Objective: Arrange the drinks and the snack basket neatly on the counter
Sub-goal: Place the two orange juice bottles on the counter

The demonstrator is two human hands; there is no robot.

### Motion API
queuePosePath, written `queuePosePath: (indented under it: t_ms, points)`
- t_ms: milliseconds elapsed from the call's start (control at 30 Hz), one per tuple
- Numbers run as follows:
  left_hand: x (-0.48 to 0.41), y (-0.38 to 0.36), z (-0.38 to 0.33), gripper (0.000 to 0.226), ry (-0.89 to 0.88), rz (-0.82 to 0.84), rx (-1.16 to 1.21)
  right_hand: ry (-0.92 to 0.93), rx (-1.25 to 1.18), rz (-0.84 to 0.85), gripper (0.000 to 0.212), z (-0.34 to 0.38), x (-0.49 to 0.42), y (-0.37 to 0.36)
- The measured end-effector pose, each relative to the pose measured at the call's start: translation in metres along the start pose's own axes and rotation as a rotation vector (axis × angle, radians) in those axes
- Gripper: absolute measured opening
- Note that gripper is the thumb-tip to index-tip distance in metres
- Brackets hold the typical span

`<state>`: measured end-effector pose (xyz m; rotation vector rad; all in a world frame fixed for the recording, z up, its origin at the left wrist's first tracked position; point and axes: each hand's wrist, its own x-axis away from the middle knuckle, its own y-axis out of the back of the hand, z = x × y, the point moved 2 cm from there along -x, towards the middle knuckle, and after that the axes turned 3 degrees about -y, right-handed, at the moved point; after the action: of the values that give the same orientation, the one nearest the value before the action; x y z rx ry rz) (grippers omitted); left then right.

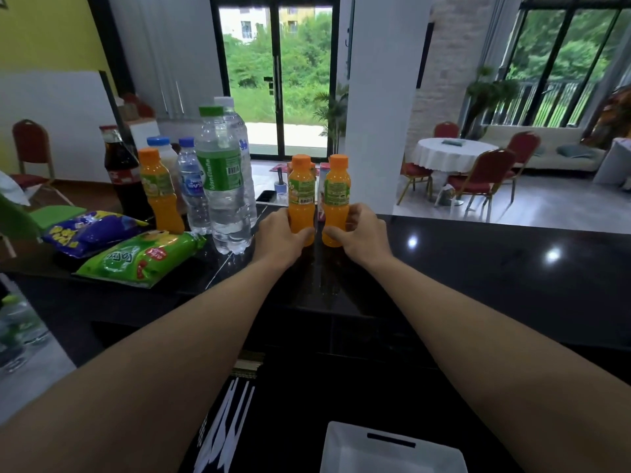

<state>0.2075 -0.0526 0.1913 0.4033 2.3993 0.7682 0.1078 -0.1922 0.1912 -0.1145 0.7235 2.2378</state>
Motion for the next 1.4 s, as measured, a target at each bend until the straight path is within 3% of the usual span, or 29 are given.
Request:
queuePosePath:
  t_ms: [467, 900, 1167, 1400]
  points:
    - [-0.029, -0.016, 0.011, 0.039, 0.015, -0.040, 0.112, 0.073, 0.015, 0.008, 0.039, -0.016, -0.034, -0.014]
    - [-0.030, -0.017, 0.013, 0.054, 0.076, 0.005, 0.134, 0.031, 0.067, -0.011, 0.051, -0.014, -0.030, -0.017]
    - [-0.034, -0.020, 0.016, 0.054, 0.081, 0.005, 0.169, 0.010, 0.081, -0.011, 0.026, -0.011, -0.028, -0.014]
    - [-0.036, -0.023, 0.017, 0.047, 0.087, 0.016, 0.167, -0.036, 0.053, 0.023, 0.037, -0.012, -0.027, -0.012]
